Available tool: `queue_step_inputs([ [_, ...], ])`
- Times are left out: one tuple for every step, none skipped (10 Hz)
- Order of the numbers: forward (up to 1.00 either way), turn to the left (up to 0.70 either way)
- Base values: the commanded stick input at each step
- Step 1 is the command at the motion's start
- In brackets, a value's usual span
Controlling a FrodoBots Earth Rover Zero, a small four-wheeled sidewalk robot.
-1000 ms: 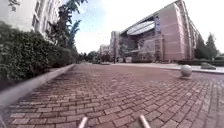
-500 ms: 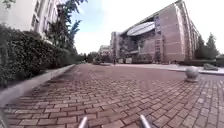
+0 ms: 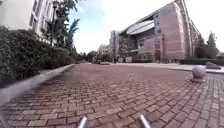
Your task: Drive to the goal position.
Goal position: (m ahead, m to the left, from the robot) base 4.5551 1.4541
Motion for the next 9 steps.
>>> queue_step_inputs([
  [0.7, 0.0],
  [0.7, 0.0],
  [0.7, 0.0],
  [0.7, 0.0],
  [0.7, 0.0],
  [0.7, 0.0],
  [0.7, 0.0],
  [0.7, 0.0],
  [0.7, 0.0],
])
